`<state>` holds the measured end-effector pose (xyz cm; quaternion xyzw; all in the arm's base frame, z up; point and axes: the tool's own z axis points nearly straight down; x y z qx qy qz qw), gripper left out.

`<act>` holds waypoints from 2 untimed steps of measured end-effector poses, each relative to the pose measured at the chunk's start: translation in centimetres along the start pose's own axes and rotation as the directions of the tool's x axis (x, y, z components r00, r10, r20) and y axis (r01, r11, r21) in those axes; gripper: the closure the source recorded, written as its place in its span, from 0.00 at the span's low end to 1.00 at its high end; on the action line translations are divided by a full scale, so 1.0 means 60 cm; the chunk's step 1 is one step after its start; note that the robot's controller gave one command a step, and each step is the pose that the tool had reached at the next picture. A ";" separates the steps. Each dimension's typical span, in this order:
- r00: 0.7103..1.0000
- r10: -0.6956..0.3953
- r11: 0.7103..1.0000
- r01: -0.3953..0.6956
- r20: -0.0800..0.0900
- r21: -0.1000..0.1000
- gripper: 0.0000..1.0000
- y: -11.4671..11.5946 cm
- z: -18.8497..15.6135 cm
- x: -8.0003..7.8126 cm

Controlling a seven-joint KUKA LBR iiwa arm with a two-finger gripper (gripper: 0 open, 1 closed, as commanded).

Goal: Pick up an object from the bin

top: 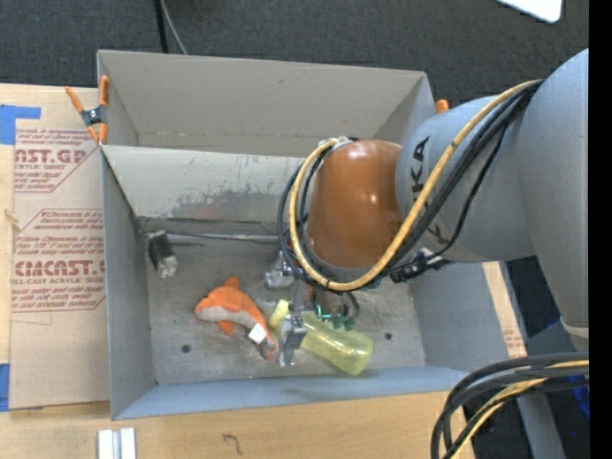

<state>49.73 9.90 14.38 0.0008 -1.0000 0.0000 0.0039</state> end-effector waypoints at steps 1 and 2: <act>1.000 0.001 1.000 -0.001 0.001 0.000 0.00 0.000 -0.003 0.000; 0.997 0.078 0.997 -0.078 -0.002 0.002 0.00 0.013 -0.035 -0.022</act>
Offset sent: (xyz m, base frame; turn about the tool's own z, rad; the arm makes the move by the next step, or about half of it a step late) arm 0.0498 0.0385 0.0766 0.2596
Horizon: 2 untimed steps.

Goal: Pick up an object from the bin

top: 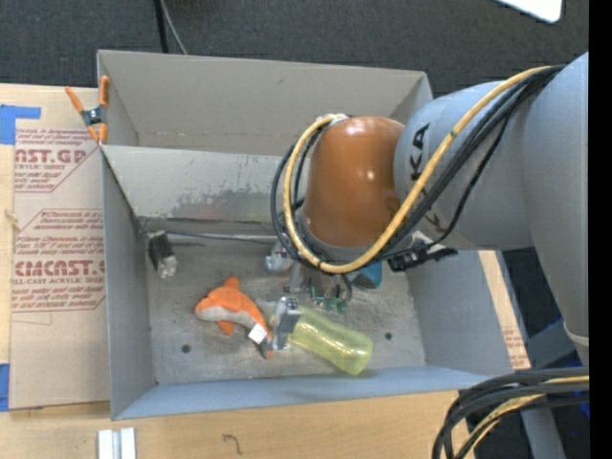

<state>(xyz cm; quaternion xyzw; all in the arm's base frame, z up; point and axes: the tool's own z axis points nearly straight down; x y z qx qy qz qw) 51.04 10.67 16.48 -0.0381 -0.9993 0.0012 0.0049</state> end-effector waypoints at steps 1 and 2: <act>0.995 0.096 0.995 -0.095 0.022 -0.010 0.00 -0.001 0.020 -0.011; 1.000 -0.020 1.000 0.020 0.019 -0.006 1.00 -0.040 0.154 0.007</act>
Offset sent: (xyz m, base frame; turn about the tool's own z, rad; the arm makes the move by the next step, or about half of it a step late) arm 0.0000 0.0000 0.0000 0.0000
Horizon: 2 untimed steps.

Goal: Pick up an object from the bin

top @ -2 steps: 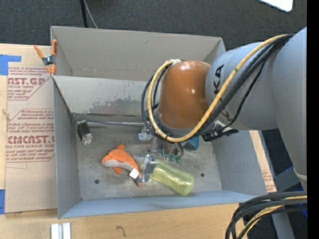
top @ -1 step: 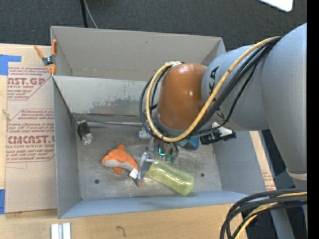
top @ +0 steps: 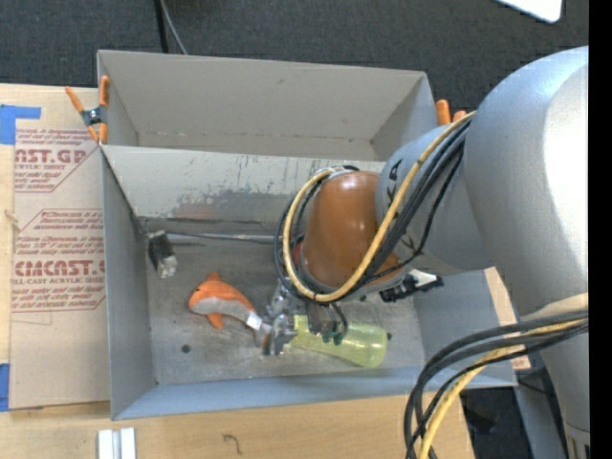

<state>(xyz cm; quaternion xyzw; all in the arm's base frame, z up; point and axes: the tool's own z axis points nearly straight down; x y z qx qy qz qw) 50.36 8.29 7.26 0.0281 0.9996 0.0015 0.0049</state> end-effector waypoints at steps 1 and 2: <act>1.000 0.000 1.000 0.000 -0.001 0.000 1.00 0.000 0.000 0.001; 1.000 0.002 1.000 -0.002 -0.018 0.004 1.00 -0.009 -0.070 0.001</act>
Offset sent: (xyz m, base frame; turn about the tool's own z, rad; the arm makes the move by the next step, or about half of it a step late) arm 0.0034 -0.0101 0.0756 0.0053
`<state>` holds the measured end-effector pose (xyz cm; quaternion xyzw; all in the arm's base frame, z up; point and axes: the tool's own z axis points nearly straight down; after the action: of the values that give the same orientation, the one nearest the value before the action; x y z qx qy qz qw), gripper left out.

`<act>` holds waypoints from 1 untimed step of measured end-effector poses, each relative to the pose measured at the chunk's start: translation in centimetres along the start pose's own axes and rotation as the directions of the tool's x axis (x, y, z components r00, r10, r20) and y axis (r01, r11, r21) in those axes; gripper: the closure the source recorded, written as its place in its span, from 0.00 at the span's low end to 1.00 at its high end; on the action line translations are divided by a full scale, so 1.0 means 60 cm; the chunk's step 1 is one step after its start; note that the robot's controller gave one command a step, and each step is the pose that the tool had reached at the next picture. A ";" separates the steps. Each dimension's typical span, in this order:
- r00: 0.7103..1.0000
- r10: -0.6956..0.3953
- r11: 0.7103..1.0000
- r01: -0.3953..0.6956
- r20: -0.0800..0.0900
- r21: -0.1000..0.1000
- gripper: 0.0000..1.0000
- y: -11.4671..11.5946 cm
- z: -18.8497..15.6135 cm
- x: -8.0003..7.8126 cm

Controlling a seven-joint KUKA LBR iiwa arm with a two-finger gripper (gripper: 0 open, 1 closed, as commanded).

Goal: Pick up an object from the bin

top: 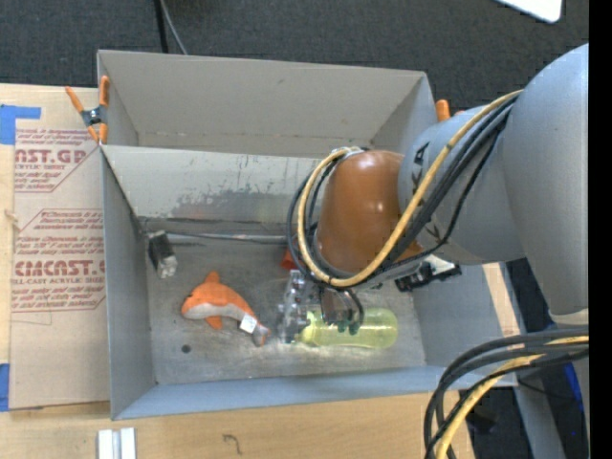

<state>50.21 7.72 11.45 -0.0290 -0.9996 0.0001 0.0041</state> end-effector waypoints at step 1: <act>1.000 0.029 1.000 -0.029 0.011 -0.002 0.00 0.007 -0.157 -0.011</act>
Offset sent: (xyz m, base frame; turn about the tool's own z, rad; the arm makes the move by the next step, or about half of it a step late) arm 0.0000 0.0000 0.0000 0.0000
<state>50.99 8.09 20.87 -0.0437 -0.9990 -0.0006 -0.0012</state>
